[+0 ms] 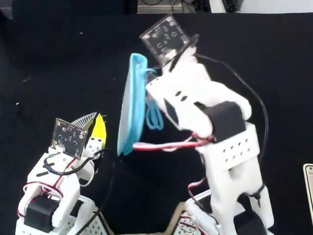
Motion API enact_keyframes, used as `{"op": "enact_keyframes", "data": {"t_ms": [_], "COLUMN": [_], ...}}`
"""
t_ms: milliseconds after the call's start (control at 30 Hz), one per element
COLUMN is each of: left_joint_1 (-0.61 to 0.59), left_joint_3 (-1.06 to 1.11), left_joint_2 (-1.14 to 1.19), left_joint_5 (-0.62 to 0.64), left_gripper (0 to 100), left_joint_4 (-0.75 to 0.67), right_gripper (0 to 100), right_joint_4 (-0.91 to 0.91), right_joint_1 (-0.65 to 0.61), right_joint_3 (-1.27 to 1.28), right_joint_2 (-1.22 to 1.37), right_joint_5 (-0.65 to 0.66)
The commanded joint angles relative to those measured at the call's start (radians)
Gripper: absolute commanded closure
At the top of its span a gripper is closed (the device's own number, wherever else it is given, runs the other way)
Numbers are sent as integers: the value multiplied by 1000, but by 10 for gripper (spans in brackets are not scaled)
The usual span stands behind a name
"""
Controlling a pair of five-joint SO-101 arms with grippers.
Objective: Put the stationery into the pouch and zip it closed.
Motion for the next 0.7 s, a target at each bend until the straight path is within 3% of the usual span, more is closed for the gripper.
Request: {"op": "enact_keyframes", "data": {"t_ms": [0,133,300,500,667], "left_joint_1": [10,12,12,13,226], "left_joint_3": [-47,-111,-282,-314,-308], "left_joint_2": [5,3,3,3,3], "left_joint_5": [3,3,-5,-5,-5], "left_gripper": [865,751,749,749,749], "left_joint_4": [28,132,273,304,324], "right_gripper": [986,986,986,986,986], "right_joint_4": [-5,-6,-2,0,-3], "right_joint_1": [-64,-81,-80,-80,-80], "right_joint_3": [-35,-67,-140,-182,-182], "right_joint_2": [-15,15,68,120,133], "right_joint_5": [-12,-12,-18,-18,-17]}}
